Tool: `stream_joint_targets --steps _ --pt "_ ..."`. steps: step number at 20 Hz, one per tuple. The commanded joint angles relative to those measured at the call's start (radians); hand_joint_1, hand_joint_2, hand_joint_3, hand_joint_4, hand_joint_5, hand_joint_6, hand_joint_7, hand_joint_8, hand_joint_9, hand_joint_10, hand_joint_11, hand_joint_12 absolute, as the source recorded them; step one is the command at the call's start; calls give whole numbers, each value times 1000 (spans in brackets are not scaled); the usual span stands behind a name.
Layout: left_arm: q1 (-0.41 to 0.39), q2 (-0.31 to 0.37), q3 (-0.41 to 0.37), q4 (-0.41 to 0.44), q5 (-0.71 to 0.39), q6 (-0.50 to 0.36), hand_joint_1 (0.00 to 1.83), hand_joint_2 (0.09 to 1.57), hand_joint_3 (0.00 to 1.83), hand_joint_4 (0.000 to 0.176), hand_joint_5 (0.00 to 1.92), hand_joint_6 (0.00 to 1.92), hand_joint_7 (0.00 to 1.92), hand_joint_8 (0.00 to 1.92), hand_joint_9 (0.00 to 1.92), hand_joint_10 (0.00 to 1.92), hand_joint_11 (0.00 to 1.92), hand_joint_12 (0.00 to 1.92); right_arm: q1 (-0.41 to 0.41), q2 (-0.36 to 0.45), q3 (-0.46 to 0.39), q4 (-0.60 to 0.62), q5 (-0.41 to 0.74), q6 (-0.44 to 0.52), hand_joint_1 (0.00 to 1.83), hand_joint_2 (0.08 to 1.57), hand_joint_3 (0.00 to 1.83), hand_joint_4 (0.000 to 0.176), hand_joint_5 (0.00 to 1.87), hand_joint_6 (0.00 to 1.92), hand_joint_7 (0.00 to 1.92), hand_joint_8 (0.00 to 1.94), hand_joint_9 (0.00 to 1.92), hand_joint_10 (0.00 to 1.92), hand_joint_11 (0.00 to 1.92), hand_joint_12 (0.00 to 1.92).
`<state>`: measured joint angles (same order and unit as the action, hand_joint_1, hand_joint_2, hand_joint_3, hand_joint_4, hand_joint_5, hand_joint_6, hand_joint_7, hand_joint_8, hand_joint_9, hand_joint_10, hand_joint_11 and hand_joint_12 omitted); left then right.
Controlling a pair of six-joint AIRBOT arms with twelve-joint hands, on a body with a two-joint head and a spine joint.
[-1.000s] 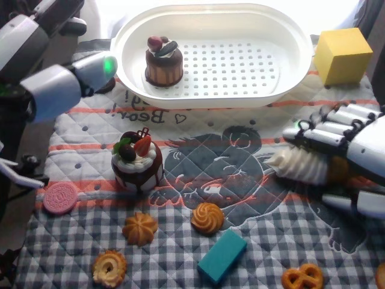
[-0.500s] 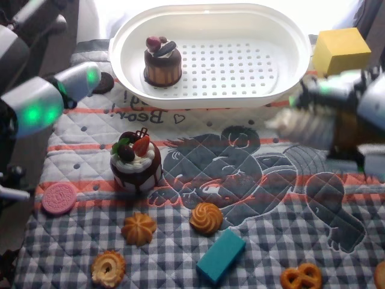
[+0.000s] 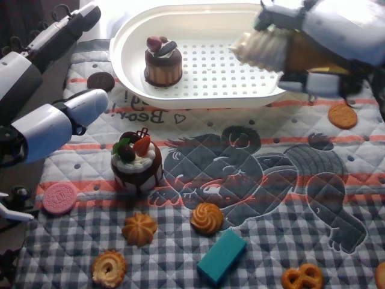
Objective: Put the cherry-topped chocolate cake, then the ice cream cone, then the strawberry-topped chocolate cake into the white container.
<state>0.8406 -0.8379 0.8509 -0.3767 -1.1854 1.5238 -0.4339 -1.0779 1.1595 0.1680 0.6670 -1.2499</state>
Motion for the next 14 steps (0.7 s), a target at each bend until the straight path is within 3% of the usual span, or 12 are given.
stream_joint_targets --steps 1,2,3,5,7,8,9,10,11,12,13,14 --pt "-3 2 2 18 -127 -5 666 1382 0 54 63 6 0 0 0 0 0 0 30 -13 24 5 59 -11 1258 1315 7 0 618 1439 595 1612 599 1782 579 1920" --pt "-2 0 2 18 -128 -5 687 1385 1 46 68 7 0 0 0 0 0 0 51 -44 56 15 28 -15 1186 1317 7 0 598 1356 665 1733 722 1891 812 1921" --pt "-1 -3 2 18 -128 -5 658 1388 2 55 79 10 0 0 0 0 0 0 73 -78 94 25 -11 -19 1160 1322 6 0 588 1508 643 1649 959 1915 1086 1921" --pt "-1 -11 5 21 -124 -5 622 1381 0 71 94 13 0 0 0 0 0 0 101 -145 177 54 -86 -19 1172 1316 0 0 563 1365 729 1694 909 1832 1040 1921" --pt "-4 -21 12 32 -114 -6 632 1392 4 75 87 8 0 0 0 0 0 0 105 -198 251 98 -131 -19 1166 1320 0 0 490 1480 751 1588 745 1594 795 1921" --pt "-8 -23 14 35 -108 -8 652 1392 3 82 80 5 0 0 0 0 0 0 106 -212 273 113 -155 -19 1241 1309 0 0 299 1036 641 1572 570 1506 572 1921" --pt "-10 -23 15 36 -106 -13 661 1398 5 66 78 4 0 0 0 0 0 0 109 -217 283 118 -169 -19 931 1261 0 0 77 664 154 828 123 1146 114 1807" --pt "-10 -23 17 37 -107 -23 663 1399 5 60 76 3 0 0 0 0 0 0 110 -219 288 121 -176 -19 825 1228 0 42 29 413 70 384 24 728 22 1569" --pt "-10 -24 19 37 -107 -27 661 1403 6 53 64 0 0 0 0 0 0 0 110 -219 289 123 -178 -19 717 1208 0 53 5 104 13 89 4 331 4 1233" --pt "-9 -24 20 36 -107 -31 651 1406 6 52 60 0 0 0 0 0 0 0 110 -219 289 124 -179 -19 660 1203 0 52 0 20 2 17 0 132 0 1014" --pt "-8 -24 19 36 -107 -31 663 1404 3 57 66 3 0 0 0 0 0 0 110 -219 287 124 -179 -19 635 1222 5 75 0 3 0 3 0 26 0 978" --pt "-7 -23 19 35 -107 -31 683 1404 2 59 62 1 0 0 0 0 0 0 110 -217 280 124 -178 -19 602 1224 3 81 0 0 0 0 0 4 0 1090"
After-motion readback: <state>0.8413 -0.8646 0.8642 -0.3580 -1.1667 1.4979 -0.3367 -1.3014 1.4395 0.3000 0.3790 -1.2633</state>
